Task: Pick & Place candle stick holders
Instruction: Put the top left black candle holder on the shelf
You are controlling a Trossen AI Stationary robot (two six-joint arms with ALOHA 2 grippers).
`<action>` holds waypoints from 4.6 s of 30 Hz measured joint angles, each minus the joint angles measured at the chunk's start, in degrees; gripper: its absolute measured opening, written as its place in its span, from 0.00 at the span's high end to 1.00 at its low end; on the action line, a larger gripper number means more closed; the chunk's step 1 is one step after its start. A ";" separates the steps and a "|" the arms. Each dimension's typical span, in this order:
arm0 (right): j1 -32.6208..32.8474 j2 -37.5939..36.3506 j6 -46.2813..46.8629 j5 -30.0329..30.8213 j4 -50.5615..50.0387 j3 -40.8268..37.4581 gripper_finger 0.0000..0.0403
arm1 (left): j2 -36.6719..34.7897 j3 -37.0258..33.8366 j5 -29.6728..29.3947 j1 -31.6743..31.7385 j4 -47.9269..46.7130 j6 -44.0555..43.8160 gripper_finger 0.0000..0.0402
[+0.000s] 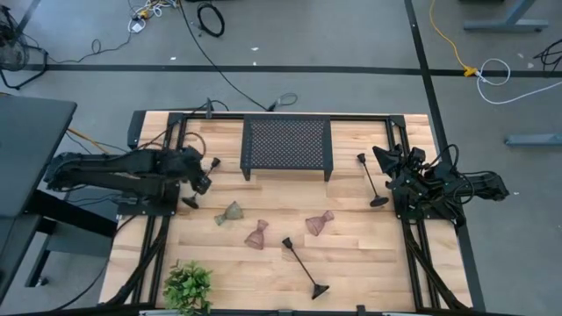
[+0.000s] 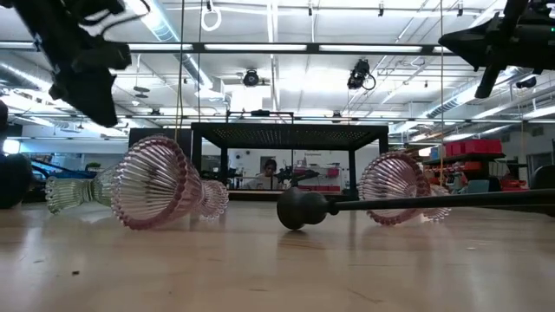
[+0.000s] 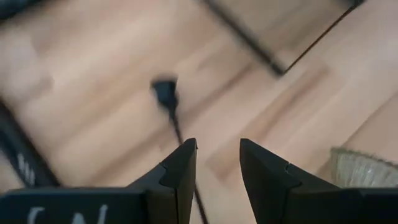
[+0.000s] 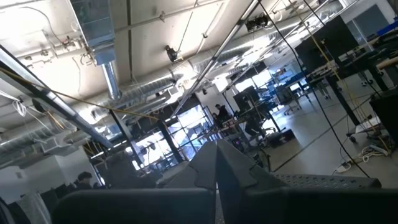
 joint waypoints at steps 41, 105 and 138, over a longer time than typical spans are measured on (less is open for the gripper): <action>-0.01 -0.01 -0.01 -0.02 -0.01 0.01 0.98 | 37.90 0.04 20.90 17.38 11.47 4.01 0.69; -0.01 -0.01 0.00 -0.03 -0.01 0.00 0.98 | 28.15 6.40 40.91 25.46 94.78 46.39 0.97; 0.01 -0.01 -0.01 -0.02 0.00 0.00 0.98 | 50.10 19.84 44.62 33.44 97.27 43.42 0.97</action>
